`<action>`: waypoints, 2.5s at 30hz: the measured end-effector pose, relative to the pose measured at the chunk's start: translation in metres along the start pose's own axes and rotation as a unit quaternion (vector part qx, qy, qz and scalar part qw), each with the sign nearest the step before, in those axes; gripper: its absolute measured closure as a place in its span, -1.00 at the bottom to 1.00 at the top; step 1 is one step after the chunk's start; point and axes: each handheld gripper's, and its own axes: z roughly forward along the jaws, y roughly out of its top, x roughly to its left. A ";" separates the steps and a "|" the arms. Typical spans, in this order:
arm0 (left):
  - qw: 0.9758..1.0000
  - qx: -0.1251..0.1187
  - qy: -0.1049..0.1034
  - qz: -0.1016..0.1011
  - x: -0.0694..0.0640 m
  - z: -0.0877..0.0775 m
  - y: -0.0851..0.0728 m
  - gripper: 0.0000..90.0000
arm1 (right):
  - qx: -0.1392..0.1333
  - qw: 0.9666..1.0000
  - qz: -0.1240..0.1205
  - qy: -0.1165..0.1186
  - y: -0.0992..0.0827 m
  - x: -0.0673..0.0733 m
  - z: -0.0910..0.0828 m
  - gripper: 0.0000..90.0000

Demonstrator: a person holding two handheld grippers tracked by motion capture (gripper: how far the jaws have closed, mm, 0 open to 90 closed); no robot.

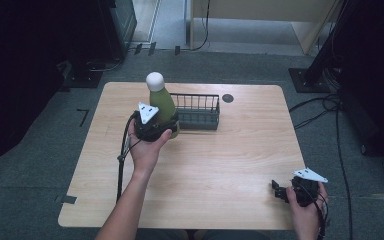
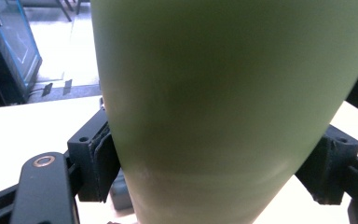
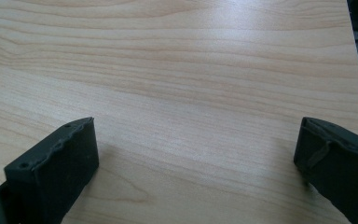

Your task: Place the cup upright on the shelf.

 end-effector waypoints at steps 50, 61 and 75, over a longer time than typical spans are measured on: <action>1.000 -0.016 0.013 -0.006 0.016 0.068 0.070 -0.53 | 0.000 1.000 0.000 0.000 0.000 0.000 0.000 -1.00; 1.000 -0.016 0.022 -0.001 0.018 0.083 0.065 -0.53 | 0.000 1.000 0.000 0.000 0.000 0.000 0.000 -1.00; 1.000 0.005 0.029 0.011 0.014 0.097 0.053 -0.53 | 0.000 1.000 0.000 0.000 0.000 0.000 0.000 -1.00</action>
